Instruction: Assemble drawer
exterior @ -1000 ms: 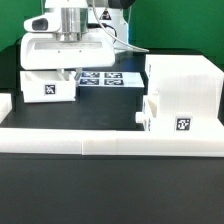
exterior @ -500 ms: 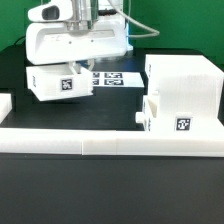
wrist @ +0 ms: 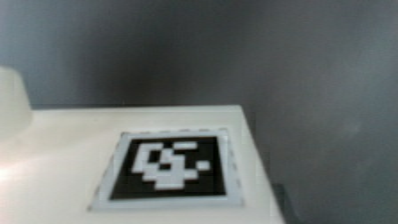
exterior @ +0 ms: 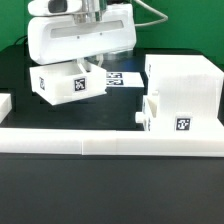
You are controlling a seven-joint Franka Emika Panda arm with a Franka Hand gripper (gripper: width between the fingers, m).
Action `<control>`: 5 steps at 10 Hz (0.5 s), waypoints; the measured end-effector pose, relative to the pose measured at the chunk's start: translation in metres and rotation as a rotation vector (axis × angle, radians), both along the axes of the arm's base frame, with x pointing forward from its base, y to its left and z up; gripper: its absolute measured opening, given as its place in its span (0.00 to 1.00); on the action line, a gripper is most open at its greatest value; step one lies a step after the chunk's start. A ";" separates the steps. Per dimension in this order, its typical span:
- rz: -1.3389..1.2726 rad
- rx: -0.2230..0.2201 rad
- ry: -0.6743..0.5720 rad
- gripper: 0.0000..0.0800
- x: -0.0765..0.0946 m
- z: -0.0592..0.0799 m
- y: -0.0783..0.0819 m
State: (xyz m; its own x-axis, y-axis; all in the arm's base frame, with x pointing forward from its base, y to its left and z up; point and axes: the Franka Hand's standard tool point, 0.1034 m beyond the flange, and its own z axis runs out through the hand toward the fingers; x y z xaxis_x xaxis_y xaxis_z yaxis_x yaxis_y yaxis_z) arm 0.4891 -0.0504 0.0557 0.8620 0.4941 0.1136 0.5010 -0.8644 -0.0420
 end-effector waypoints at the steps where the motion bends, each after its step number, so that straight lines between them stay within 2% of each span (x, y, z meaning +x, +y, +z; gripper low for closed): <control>1: 0.033 -0.004 -0.003 0.05 0.000 0.000 0.000; 3: 0.205 -0.020 -0.016 0.05 0.000 -0.001 -0.001; 5: 0.429 -0.041 -0.017 0.05 0.012 0.000 0.001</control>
Offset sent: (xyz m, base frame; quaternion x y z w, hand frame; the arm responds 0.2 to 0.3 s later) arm 0.0224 0.0106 0.0004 -0.0066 0.0139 -0.2530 0.9673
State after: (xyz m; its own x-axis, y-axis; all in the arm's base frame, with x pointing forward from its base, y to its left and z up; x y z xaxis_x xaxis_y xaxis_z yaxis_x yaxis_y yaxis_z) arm 0.5013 -0.0492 0.0561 0.5757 0.8117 0.0988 0.8157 -0.5784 -0.0006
